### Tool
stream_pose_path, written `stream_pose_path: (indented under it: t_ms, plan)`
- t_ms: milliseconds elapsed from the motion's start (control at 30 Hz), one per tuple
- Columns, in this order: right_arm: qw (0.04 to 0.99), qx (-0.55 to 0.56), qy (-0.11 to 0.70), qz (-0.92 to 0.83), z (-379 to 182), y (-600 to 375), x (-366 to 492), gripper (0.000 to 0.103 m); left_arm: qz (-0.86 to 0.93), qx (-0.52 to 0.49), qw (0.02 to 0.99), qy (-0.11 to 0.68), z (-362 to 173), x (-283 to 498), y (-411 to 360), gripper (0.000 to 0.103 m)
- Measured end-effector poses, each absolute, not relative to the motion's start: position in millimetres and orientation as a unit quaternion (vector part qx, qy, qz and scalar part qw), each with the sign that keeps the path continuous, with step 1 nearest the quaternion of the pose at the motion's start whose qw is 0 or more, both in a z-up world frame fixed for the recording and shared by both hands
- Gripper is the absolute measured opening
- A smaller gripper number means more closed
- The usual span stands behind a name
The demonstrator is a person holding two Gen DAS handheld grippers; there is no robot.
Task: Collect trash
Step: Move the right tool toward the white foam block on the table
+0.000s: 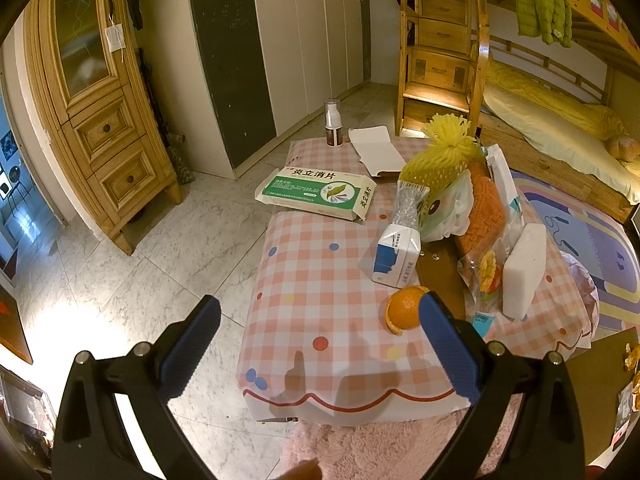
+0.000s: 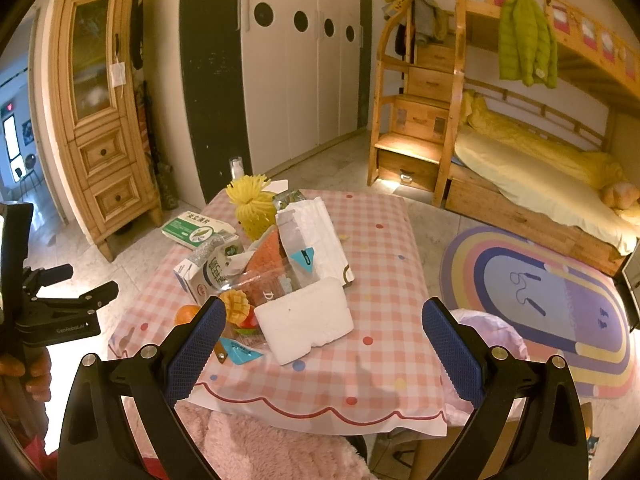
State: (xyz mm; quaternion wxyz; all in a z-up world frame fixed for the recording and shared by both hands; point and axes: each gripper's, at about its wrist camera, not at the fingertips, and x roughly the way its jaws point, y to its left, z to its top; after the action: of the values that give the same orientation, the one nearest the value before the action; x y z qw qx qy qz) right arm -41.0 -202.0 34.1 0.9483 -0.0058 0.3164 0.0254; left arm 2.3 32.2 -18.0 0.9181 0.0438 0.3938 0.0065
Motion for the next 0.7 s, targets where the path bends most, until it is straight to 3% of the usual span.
stream_pose_path:
  t_ms: [467, 700]
  plan:
    - [0.948, -0.006, 0.316, 0.025, 39, -200, -39, 0.097, 0.005, 0.044, 0.918, 0.395, -20, 2, 32, 0.096]
    - [0.946, 0.0, 0.324, 0.017, 11, -205, -35, 0.097, 0.002, 0.051, 0.914, 0.402, -37, 4, 28, 0.096]
